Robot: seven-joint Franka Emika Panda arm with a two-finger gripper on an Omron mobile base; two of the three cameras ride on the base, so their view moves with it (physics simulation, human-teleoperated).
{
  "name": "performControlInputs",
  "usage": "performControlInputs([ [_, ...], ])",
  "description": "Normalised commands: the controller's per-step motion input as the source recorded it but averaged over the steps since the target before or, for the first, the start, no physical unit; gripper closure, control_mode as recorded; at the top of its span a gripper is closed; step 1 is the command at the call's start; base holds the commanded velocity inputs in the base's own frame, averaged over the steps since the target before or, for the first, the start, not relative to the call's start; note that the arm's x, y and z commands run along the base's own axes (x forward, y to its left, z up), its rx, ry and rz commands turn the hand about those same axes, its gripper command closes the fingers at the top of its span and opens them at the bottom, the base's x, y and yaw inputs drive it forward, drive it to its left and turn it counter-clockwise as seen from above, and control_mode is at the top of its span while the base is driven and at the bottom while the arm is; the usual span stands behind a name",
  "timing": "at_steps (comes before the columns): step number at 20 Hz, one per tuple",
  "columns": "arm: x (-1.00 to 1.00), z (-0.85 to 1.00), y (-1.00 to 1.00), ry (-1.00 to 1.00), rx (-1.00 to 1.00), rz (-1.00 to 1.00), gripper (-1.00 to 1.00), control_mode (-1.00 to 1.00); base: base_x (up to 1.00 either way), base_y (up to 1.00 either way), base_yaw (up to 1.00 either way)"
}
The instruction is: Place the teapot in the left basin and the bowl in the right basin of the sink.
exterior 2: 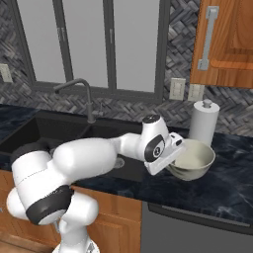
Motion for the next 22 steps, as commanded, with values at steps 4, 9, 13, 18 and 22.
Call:
performControlInputs([
  [4, -0.30, 0.25, 0.32, -0.05, 0.00, 0.00, 1.00, -1.00, 0.00, 0.00, 0.00],
  [9, -0.29, 0.21, 0.37, -0.07, 0.00, 0.00, 1.00, -1.00, 0.00, 0.00, 0.00],
  [13, -0.25, 0.21, 0.36, -0.08, 0.00, 0.03, 1.00, -1.00, 0.00, 0.00, 0.00],
  [18, -0.18, 0.19, 0.39, -0.03, 0.00, 0.06, 1.00, -1.00, 0.00, 0.00, 0.00],
  [22, -0.10, 0.20, 0.40, 0.00, 0.00, 0.06, 1.00, -1.00, 0.00, 0.00, 0.00],
])
